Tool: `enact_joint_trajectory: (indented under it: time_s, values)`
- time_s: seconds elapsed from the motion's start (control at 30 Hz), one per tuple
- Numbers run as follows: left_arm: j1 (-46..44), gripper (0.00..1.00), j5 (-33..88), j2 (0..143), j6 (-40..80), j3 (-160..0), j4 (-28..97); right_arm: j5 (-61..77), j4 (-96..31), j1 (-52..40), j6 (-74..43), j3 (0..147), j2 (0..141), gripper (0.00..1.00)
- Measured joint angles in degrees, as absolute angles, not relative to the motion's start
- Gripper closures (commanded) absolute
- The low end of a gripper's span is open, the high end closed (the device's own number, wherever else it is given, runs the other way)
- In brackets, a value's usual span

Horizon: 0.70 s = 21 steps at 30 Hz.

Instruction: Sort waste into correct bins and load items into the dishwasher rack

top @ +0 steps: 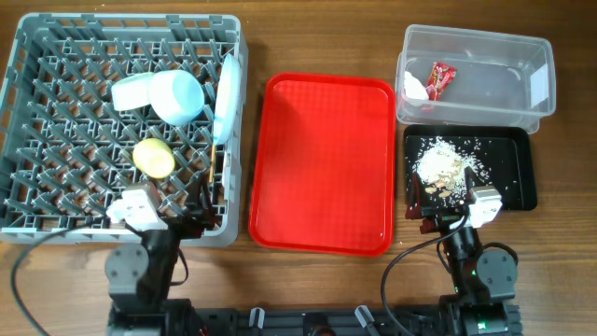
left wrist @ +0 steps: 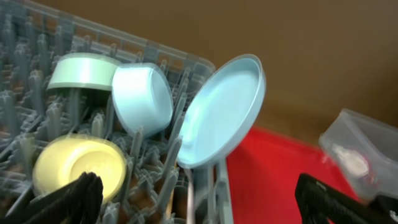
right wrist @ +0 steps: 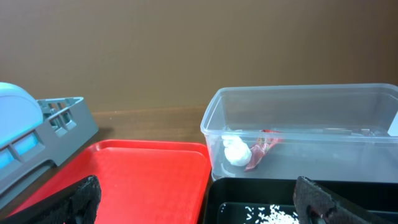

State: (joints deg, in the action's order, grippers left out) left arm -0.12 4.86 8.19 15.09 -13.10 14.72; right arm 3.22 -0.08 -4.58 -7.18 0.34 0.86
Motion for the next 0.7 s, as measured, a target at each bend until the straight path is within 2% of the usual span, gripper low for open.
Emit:
enact_joint_trajectory:
  time_s: [0.2,0.37,0.7]
  values:
    - [-0.12,0.00,6.15,1.28,13.08,-1.93,-2.04,3.22,-0.05,-4.58,-7.16,0.34,0.84,0.00]
    - [-0.12,0.00,7.27,0.80,9.21,-0.84,3.29,3.22,-0.05,-4.58,-7.16,0.34,0.84,0.00]
    - [-0.12,0.00,7.40,0.80,7.68,-0.64,3.55,3.22,-0.05,-4.58,-7.16,0.34,0.84,0.00]
